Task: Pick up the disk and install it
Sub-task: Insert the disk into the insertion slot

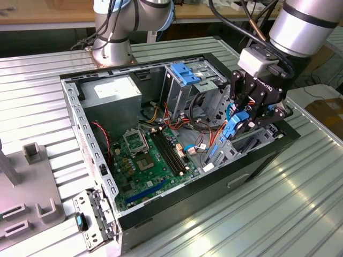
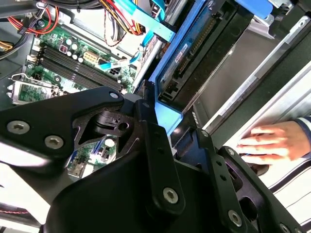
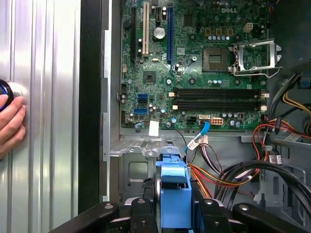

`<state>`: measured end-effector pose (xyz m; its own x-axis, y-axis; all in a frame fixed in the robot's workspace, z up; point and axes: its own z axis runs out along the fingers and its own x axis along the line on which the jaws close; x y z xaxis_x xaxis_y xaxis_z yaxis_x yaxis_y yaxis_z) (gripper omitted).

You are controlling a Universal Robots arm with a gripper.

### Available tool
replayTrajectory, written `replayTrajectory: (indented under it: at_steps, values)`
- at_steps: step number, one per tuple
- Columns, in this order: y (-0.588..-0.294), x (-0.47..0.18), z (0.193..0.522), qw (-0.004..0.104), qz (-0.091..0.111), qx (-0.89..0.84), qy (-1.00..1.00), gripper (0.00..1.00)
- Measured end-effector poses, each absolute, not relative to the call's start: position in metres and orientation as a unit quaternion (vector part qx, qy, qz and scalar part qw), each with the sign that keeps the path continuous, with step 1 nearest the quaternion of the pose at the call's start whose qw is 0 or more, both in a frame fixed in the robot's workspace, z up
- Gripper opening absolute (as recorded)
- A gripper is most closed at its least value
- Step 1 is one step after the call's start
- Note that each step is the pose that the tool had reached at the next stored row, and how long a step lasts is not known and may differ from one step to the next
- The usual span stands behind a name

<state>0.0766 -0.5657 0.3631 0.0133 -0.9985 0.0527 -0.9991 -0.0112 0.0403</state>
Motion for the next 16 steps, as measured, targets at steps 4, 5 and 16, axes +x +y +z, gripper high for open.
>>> replayTrajectory:
  at_steps: [4, 5, 16]
  values:
    - [-0.566, 0.077, 0.363, 0.033, 0.005, 0.711, -0.702, 0.44]
    - [-0.566, 0.077, 0.363, 0.033, 0.005, 0.711, -0.702, 0.5]
    - [-0.566, 0.1, 0.363, 0.033, 0.005, 0.711, -0.702, 0.5]
